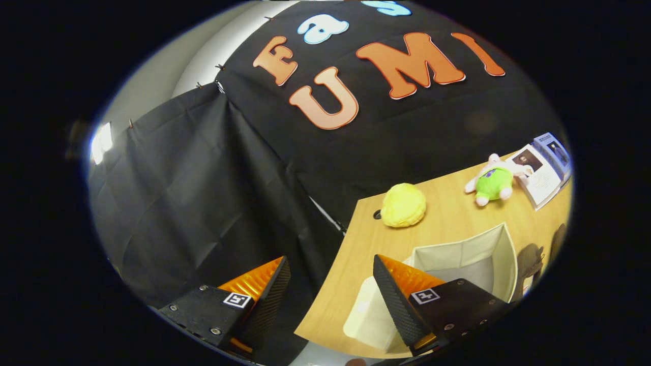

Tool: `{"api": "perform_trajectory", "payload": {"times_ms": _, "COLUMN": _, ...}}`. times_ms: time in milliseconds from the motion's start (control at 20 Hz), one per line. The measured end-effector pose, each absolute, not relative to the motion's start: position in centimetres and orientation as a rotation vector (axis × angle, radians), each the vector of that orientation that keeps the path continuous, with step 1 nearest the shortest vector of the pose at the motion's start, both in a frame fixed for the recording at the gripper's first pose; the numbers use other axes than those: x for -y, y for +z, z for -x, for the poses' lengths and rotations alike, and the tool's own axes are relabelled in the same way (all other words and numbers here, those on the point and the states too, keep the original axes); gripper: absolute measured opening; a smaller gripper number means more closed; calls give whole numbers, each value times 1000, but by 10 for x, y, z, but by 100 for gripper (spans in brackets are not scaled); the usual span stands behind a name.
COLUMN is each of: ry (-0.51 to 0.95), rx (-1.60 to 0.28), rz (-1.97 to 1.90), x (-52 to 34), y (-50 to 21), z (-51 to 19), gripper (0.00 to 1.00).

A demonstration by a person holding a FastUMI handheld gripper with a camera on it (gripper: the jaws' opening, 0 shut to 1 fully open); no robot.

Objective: Open the storage box then place both shoes into the box .Put the left shoe in first, then the right shoe, with the right side of both shoes facing outward in a uniform manner.

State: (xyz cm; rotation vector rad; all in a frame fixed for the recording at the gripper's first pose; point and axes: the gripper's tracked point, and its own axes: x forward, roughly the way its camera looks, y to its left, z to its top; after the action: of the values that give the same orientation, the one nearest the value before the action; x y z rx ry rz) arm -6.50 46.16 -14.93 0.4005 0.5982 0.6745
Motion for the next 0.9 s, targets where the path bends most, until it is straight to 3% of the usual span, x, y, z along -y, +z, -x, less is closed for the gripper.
{"api": "perform_trajectory", "payload": {"times_ms": 450, "ry": 422, "rx": -506, "rz": -309, "x": -317, "y": -161, "z": 17, "gripper": 98}}
{"api": "perform_trajectory", "payload": {"times_ms": 900, "ry": 194, "rx": -478, "rz": -156, "x": -169, "y": -217, "z": 2, "gripper": 98}}
